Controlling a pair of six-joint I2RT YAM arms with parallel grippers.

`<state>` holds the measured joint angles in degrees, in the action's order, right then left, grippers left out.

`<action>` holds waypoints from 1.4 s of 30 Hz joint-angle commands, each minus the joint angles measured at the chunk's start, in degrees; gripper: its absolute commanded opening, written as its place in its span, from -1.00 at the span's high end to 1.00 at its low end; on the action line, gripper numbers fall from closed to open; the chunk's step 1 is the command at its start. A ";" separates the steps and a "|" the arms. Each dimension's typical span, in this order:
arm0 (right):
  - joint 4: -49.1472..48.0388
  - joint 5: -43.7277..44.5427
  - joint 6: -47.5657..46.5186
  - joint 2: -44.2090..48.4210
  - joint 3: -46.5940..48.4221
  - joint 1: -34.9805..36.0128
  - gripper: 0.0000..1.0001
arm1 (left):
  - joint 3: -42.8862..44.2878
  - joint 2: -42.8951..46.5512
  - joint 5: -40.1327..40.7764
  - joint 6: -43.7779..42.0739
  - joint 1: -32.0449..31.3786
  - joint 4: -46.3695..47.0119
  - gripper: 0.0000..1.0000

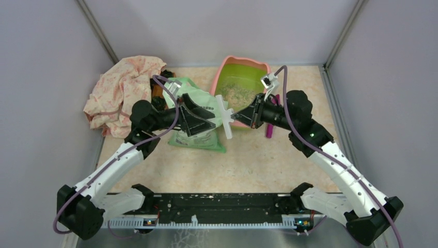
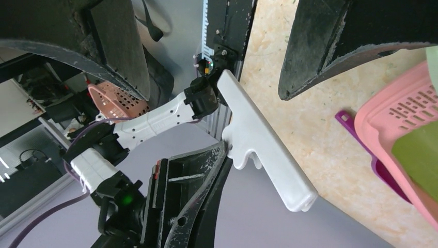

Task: Fill the litter box with clean litter
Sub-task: Pick up the clamp at the center of the board.

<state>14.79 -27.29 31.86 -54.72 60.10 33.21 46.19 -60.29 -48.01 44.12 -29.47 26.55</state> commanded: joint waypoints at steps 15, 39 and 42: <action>-15.78 -7.86 7.55 -0.39 -2.08 0.27 1.00 | -3.55 -3.73 2.10 8.31 0.22 17.07 -0.84; -18.71 -8.47 8.44 -1.30 -4.33 0.36 1.00 | -1.85 -7.84 -0.94 10.59 0.04 19.81 0.62; -17.50 -8.19 8.14 -1.36 -4.10 0.36 0.90 | -1.77 -7.67 -1.16 10.58 0.03 19.79 0.66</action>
<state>-0.03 -34.76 39.68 -56.38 55.48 33.21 43.05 -67.66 -48.14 54.87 -29.47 44.31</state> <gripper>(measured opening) 0.008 0.188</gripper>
